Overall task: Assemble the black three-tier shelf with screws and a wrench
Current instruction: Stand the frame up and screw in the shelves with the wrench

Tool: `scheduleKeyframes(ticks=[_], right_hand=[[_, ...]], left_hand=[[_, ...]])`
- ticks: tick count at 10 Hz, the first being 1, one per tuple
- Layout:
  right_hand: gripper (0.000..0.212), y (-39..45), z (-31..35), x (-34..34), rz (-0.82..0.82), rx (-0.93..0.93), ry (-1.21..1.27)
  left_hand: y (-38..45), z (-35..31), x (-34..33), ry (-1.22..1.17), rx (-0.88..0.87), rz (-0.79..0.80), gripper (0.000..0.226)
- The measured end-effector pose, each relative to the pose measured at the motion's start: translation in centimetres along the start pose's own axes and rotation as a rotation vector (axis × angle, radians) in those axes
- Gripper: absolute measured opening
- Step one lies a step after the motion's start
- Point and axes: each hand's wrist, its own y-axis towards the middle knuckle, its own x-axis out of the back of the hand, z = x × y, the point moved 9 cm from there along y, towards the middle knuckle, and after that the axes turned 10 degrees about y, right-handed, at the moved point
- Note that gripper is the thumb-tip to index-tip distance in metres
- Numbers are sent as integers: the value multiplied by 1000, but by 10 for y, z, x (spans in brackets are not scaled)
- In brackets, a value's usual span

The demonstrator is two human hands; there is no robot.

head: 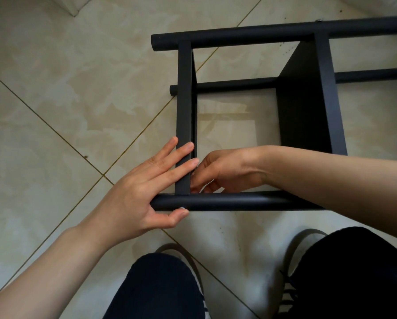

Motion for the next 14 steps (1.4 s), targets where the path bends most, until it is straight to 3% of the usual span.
scheduleKeyframes(ticks=[7, 9, 14], right_hand=[[10, 1, 0, 2, -115, 34, -13], [15, -5, 1, 0, -2, 45, 44], [8, -4, 2, -3, -43, 41, 83]], left_hand=[[0, 0, 0, 0, 10, 3, 74], [0, 0, 0, 4, 12, 1, 74], [-1, 3, -2, -29, 11, -15, 80]])
